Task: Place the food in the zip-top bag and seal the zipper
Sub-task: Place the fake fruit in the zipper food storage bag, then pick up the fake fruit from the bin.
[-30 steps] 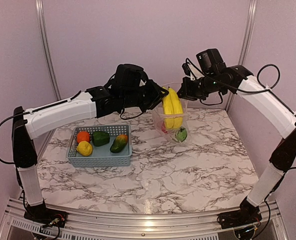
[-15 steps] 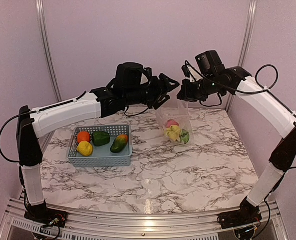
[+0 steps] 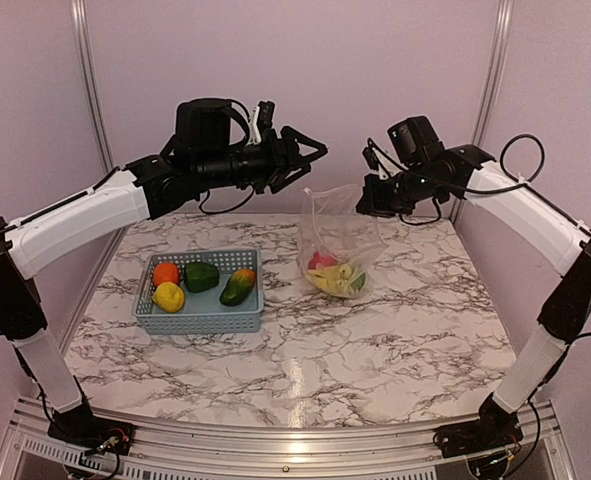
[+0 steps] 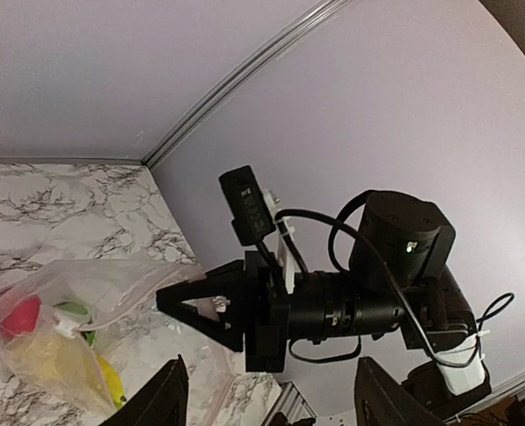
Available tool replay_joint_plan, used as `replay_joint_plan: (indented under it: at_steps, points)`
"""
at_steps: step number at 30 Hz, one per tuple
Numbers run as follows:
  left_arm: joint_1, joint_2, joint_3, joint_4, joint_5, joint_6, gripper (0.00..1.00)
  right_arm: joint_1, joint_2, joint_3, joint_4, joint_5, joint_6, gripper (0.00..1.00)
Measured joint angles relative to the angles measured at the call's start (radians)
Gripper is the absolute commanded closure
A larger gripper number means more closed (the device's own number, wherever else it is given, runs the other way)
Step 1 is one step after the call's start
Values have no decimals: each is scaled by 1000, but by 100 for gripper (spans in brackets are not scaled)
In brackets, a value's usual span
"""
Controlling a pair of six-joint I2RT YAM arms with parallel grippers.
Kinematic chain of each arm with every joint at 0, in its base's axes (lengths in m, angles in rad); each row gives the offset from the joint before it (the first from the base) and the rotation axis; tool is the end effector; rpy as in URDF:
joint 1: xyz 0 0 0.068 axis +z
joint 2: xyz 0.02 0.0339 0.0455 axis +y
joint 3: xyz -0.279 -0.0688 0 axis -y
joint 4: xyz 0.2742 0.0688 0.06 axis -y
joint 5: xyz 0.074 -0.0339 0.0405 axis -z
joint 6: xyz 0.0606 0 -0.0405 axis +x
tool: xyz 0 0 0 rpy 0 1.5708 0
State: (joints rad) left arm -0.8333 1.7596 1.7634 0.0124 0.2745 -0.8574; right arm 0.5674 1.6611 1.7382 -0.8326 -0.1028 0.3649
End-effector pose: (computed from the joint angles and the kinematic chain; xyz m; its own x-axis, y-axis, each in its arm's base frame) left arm 0.3097 -0.3653 0.4507 -0.6694 -0.3456 -0.6576 0.5937 0.2832 -0.7532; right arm 0.3438 0.2265 0.3802 -0.7534 -0.0592 -0.6549 -0.3519 0.8776 0.3255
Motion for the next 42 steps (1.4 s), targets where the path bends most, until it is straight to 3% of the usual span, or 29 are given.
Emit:
replay_joint_plan:
  at_steps: [2,7,10,19,24,27,28,29,35,42]
  points:
    - [13,-39,-20,-70,-22,55,35,-43,0,18,-16,5,-11,100]
    - [100,-134,-135,-201,-88,121,35,-283,-9,98,-60,53,-46,100]
    - [145,-158,-189,-252,-117,147,35,-332,-35,124,-60,90,-64,100]
    - [158,-163,-217,-375,-132,193,35,-210,-62,-96,-35,7,-61,100]
    - [164,-163,-216,-445,-149,229,35,-171,-23,-121,-30,-32,-55,100]
    - [169,-163,-216,-480,-161,262,29,-160,-22,-121,-16,-55,-55,100]
    - [169,-163,-216,-490,-163,277,9,-159,-22,-121,-12,-62,-55,100]
    - [171,-163,-216,-493,-159,294,2,-158,-22,-121,-11,-71,-54,100]
    - [174,-225,-307,-452,-129,372,1,-153,-22,-128,13,-107,-47,100]
    - [181,-265,-309,-472,-194,443,1,-149,-23,-136,32,-124,-43,100]
